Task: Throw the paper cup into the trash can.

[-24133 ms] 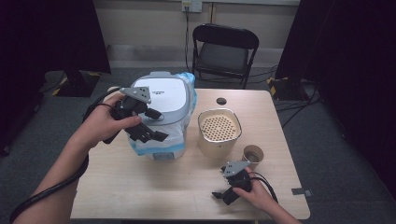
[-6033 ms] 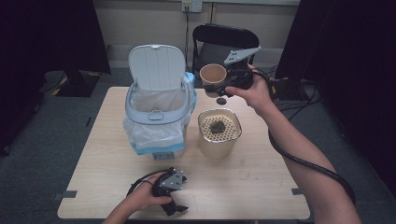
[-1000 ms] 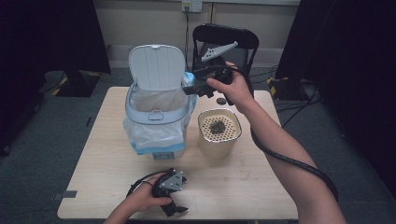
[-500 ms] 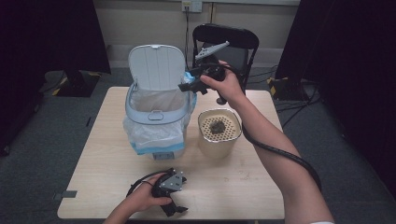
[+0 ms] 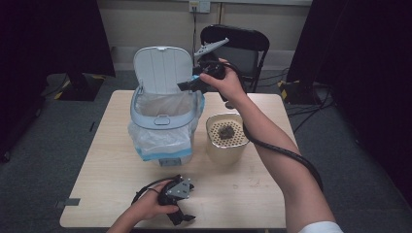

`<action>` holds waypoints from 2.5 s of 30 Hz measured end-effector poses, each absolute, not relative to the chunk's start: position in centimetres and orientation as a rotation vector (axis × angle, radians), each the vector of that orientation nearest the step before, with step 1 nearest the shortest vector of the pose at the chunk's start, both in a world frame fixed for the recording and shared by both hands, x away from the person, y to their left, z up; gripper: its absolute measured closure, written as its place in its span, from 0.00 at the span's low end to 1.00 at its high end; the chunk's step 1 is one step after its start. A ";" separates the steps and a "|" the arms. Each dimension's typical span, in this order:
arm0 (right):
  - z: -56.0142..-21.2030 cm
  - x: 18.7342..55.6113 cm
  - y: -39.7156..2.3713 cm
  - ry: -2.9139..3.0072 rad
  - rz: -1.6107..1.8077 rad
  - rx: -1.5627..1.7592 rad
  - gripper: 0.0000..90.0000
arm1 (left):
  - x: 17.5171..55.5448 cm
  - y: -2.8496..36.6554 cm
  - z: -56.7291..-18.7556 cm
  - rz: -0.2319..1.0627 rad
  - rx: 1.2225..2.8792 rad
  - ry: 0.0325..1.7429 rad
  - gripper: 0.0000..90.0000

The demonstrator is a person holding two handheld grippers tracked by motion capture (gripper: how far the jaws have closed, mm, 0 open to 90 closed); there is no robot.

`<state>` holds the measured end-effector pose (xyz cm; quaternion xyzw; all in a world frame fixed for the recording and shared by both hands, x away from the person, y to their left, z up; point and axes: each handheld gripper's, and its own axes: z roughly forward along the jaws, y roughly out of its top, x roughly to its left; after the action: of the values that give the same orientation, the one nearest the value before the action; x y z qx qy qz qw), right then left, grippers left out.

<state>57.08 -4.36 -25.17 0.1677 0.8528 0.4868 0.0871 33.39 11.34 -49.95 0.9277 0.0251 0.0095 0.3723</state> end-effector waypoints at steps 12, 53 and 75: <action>-24.7 56.7 -3.6 2.555 1.561 0.483 0.20 | 33.4 11.3 -50.0 0.022 2.375 0.060 0.00; -22.6 50.5 -0.7 2.630 1.573 0.179 0.21 | 33.4 11.3 -50.0 0.022 2.369 0.057 0.00; -25.1 50.2 -0.7 2.712 1.615 0.190 0.50 | 33.4 11.3 -50.0 0.022 2.368 0.056 0.00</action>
<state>50.22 -0.70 -25.07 0.0601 0.8575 0.5108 -0.0103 33.44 11.31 -50.01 0.9260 0.0218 0.0086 0.3768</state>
